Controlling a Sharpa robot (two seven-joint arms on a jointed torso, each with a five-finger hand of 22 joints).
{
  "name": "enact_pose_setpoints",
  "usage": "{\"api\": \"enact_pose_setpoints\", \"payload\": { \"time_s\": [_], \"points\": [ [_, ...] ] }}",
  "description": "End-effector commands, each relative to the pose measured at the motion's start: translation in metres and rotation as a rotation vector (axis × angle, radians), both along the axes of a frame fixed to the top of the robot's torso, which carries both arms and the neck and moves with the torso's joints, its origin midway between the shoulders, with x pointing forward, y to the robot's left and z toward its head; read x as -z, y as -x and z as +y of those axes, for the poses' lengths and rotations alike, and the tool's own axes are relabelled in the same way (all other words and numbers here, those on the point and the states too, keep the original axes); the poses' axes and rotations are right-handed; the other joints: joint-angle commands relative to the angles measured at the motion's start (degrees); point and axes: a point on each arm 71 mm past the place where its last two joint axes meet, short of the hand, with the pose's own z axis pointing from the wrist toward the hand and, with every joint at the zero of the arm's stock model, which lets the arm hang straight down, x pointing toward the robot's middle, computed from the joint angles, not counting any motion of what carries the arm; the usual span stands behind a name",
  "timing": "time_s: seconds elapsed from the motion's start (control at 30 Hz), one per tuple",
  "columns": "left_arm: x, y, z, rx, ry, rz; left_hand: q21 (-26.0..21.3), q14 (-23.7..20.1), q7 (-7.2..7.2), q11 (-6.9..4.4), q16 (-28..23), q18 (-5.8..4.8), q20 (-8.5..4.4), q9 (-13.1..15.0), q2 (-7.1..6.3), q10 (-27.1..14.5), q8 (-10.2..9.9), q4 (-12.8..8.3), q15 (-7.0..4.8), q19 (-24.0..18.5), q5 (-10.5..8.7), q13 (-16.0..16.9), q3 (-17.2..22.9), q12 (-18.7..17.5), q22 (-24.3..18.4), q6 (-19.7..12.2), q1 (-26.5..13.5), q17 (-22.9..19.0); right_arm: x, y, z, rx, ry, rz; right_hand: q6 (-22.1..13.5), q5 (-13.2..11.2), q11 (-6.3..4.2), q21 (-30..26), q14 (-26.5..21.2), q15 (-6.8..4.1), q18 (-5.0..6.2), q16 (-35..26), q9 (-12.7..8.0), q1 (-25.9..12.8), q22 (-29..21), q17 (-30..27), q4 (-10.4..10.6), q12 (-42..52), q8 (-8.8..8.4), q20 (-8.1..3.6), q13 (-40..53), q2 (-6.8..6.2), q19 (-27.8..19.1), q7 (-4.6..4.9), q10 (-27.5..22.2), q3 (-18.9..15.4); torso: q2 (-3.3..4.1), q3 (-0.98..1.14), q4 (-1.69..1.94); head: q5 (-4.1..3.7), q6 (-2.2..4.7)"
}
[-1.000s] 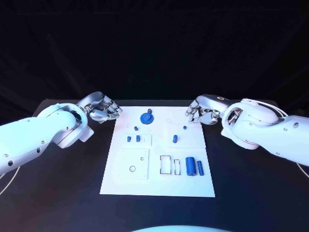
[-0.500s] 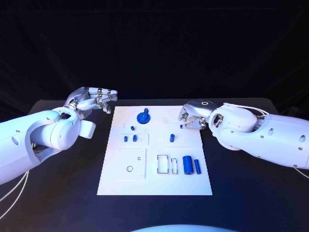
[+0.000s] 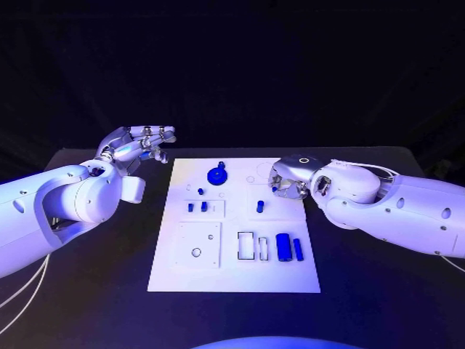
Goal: Assemble the parts on the task board
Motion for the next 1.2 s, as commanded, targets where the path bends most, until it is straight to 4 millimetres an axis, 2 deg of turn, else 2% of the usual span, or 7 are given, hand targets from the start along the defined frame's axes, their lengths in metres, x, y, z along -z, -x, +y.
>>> {"api": "enact_pose_setpoints", "payload": {
  "time_s": [0.03, 0.37, 0.67, 0.97, 1.2],
  "points": [
    [-0.002, 0.0, -0.001, -0.004, 0.031, -0.013, -0.4, 0.4, -0.12, -0.2, -0.4, 0.52, -0.11, 0.0, 0.62, -0.2, 0.0, 0.1, 0.13, 0.4, -0.13, 0.0, -0.4, 0.2, 0.0, -0.3, -0.1, -0.1, 0.004, 0.0, 0.001, -0.005, 0.029, 0.003, 0.8, 0.3, -0.14, 0.3, 2.4, 0.1, -0.58, 0.5, 0.1, 0.0, 7.9, 0.2, -0.1, -0.2, -0.11, 0.02, -0.3, -0.54, 0.3, -0.05, 0.7, 1.2, -0.01, 0.02, -0.01, 0.04, -0.06],
    [-0.002, 0.001, -0.002, 0.004, 0.036, -0.004, -1.1, 0.4, 0.0, -0.08, -0.4, 0.53, -0.06, -0.1, 1.12, -0.5, 0.0, 0.4, 0.23, 0.7, -0.52, 0.0, -1.4, 0.3, -0.7, -0.7, -0.6, -0.3, 0.012, -0.001, 0.002, -0.004, 0.045, 0.029, 2.6, 0.1, -0.55, 1.7, 2.6, -0.25, -0.85, 1.5, 0.6, -0.3, 8.8, 1.0, -1.1, -0.3, 0.24, -0.3, -1.1, -1.31, 0.9, -0.42, 2.6, 6.3, 0.0, 0.05, -0.09, 0.2, -0.17],
    [-0.001, 0.001, -0.003, 0.009, 0.036, 0.005, -1.4, 0.4, 0.01, -0.07, -0.4, 0.57, -0.04, -0.2, 1.25, -0.6, -0.1, 0.4, 0.25, 0.7, -0.6, 0.0, -1.6, 0.3, -1.0, -0.8, -0.6, -0.3, 0.017, -0.002, 0.002, 0.0, 0.068, 0.047, 3.6, 0.0, -0.78, 2.7, 2.6, -0.43, -1.04, 2.1, 0.9, -1.2, 9.4, 1.5, -2.3, -0.6, 0.37, -0.47, -1.6, -2.05, 1.2, -0.67, 3.7, 9.5, -0.07, 0.03, -0.07, 0.11, -0.36],
    [0.0, 0.001, -0.004, 0.015, 0.036, 0.013, -1.7, 0.4, 0.04, -0.05, -0.5, 0.62, -0.04, -0.2, 1.44, -0.8, -0.1, 0.4, 0.26, 0.6, -0.59, 0.0, -1.8, 0.3, -1.3, -0.9, -0.5, -0.4, 0.012, -0.002, 0.002, -0.002, 0.011, -0.008, 4.6, 0.0, -1.04, 4.8, 2.7, -0.65, -1.45, 2.5, 1.3, -1.7, 10.5, 1.8, -4.3, -1.1, 0.45, -0.71, -1.9, -1.93, 2.0, -0.88, 5.1, 13.3, -0.07, 0.02, -0.07, 0.15, -0.29],
    [0.0, 0.003, -0.006, 0.035, 0.051, 0.022, -2.4, 0.1, 0.23, 0.14, -0.6, 0.64, 0.06, -0.3, 1.65, -1.2, -0.2, 0.6, 0.41, 0.5, -0.53, 0.0, -2.4, 0.2, -1.9, -1.3, -0.8, -0.5, 0.007, -0.004, 0.0, -0.006, -0.047, -0.049, 4.8, -0.2, -1.07, 5.9, 2.6, -0.65, -1.67, 2.4, 1.5, -2.8, 11.0, 1.4, -4.7, -1.4, 0.41, -0.73, -2.0, -2.53, 2.5, -0.8, 5.5, 13.9, -0.06, -0.02, -0.06, 0.04, -0.08]
  ]
}}
